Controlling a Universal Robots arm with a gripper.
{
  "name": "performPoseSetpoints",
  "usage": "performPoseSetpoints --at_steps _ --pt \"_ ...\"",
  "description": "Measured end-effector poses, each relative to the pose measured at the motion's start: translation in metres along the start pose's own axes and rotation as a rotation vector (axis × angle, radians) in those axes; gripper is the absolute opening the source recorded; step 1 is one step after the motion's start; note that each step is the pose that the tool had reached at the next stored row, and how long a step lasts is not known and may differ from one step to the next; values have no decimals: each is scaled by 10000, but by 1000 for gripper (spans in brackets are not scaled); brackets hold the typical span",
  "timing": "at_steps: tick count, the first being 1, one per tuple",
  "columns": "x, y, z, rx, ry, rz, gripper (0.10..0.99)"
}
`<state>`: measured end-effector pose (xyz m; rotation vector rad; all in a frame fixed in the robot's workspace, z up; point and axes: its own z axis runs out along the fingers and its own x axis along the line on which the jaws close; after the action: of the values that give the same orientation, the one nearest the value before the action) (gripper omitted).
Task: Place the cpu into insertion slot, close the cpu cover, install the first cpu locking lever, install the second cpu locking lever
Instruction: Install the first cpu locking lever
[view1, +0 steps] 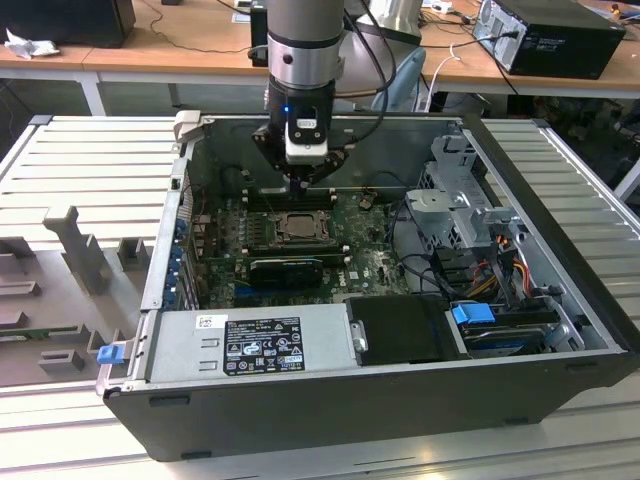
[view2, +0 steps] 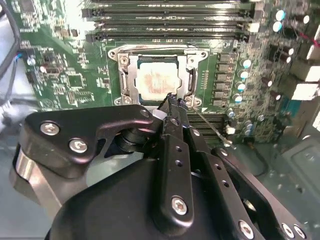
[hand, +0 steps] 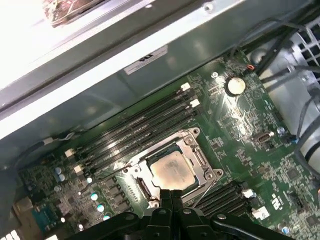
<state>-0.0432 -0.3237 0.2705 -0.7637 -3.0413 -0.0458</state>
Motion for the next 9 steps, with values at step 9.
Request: performPoseSetpoints --at_steps 9 --pt "0 1 -41 9 27 -1044 106"
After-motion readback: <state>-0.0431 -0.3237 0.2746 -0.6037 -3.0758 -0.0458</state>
